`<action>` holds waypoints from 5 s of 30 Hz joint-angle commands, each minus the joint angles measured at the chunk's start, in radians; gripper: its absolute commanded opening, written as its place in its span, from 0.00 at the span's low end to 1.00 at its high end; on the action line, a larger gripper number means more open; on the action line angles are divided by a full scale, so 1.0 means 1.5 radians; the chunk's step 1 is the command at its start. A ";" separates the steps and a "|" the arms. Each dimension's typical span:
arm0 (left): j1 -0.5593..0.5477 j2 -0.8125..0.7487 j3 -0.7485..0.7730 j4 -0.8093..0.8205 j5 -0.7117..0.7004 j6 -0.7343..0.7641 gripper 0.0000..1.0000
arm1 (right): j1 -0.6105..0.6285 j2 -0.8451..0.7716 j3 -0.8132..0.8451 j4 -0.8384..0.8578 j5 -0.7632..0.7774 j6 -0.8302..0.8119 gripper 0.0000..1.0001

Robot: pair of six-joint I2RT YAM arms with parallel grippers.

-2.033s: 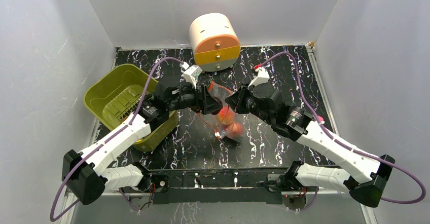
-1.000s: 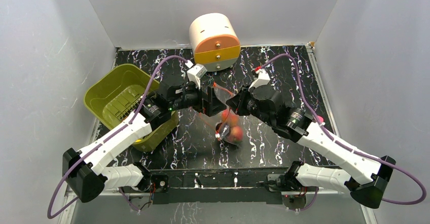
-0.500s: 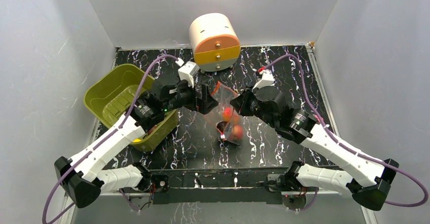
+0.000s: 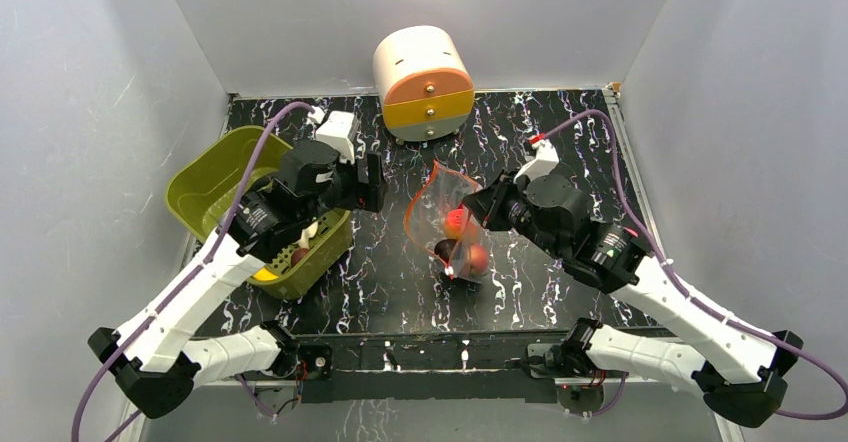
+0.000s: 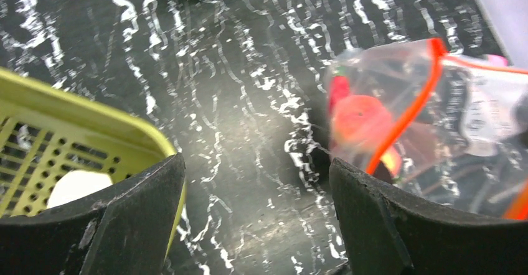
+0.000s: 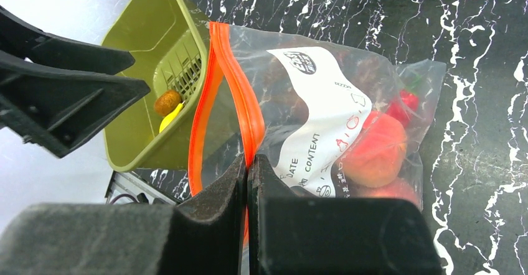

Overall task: Place the food in the zip-top bag and seal the zipper
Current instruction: Place the fake fruit in the zipper food storage bag, then pick up the fake vegetable from the bin.

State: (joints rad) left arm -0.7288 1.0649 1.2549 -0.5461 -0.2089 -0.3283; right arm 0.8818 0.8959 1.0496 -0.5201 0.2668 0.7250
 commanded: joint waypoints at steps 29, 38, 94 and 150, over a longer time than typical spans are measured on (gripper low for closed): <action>0.435 0.011 -0.170 0.025 0.028 -0.031 0.54 | 0.001 -0.034 -0.018 0.006 0.008 0.011 0.00; 0.458 -0.015 -0.199 0.041 -0.016 -0.047 0.73 | 0.001 0.005 -0.008 0.008 -0.001 0.003 0.00; 0.550 0.239 -0.184 -0.111 -0.262 -0.060 0.81 | 0.001 0.055 0.132 -0.062 0.088 -0.143 0.00; 0.388 -0.068 -0.052 -0.038 0.374 -0.127 0.34 | 0.001 0.070 -0.061 0.151 -0.037 0.058 0.00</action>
State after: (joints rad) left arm -0.1234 0.9478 1.1378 -0.6247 0.1299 -0.4835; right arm 0.8818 0.9901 0.9184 -0.3786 0.2100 0.7956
